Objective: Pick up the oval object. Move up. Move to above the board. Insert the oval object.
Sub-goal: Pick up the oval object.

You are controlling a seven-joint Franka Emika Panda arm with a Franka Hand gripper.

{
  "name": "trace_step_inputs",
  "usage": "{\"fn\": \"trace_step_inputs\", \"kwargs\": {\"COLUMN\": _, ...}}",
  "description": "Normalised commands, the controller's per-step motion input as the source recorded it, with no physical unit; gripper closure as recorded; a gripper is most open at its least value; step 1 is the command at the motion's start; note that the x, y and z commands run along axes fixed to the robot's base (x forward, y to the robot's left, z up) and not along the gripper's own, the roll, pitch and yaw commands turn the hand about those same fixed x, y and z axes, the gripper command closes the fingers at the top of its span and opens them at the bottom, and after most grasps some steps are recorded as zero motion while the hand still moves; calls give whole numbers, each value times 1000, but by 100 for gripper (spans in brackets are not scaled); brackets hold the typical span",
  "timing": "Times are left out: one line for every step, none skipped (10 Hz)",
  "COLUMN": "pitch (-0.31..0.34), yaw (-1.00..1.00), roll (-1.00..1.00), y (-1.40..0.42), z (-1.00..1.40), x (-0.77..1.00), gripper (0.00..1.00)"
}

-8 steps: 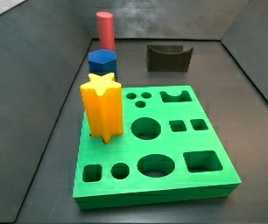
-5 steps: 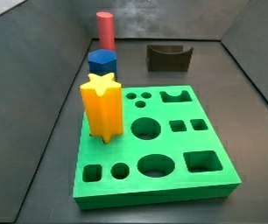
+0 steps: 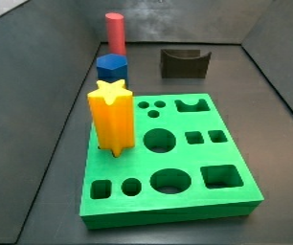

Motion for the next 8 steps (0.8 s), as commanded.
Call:
{"fn": "trace_step_inputs", "kwargs": {"pitch": 0, "yaw": -940, "roll": 4, "y": -197, "z": -480, "x": 0, "gripper": 0}}
{"fn": "trace_step_inputs", "kwargs": {"pitch": 0, "yaw": -900, "roll": 1, "y": -257, "z": -549, "x": 0, "gripper": 0}}
{"fn": "trace_step_inputs", "kwargs": {"pitch": 0, "yaw": -863, "roll": 16, "y": -294, "z": -469, "x": 0, "gripper": 0}}
{"fn": "trace_step_inputs", "kwargs": {"pitch": 0, "yaw": -769, "roll": 21, "y": -283, "z": -251, "x": -51, "gripper": 0}}
{"fn": "trace_step_inputs", "kwargs": {"pitch": 0, "yaw": -571, "roll": 53, "y": -117, "z": -63, "x": -349, "gripper": 0}}
{"fn": "trace_step_inputs", "kwargs": {"pitch": -10, "yaw": -557, "roll": 59, "y": -9, "z": -171, "x": -497, "gripper": 0}}
{"fn": "trace_step_inputs", "kwargs": {"pitch": -4, "yaw": -506, "roll": 63, "y": -14, "z": -194, "x": -506, "gripper": 0}}
{"fn": "trace_step_inputs", "kwargs": {"pitch": -26, "yaw": -520, "roll": 41, "y": -43, "z": -251, "x": -506, "gripper": 0}}
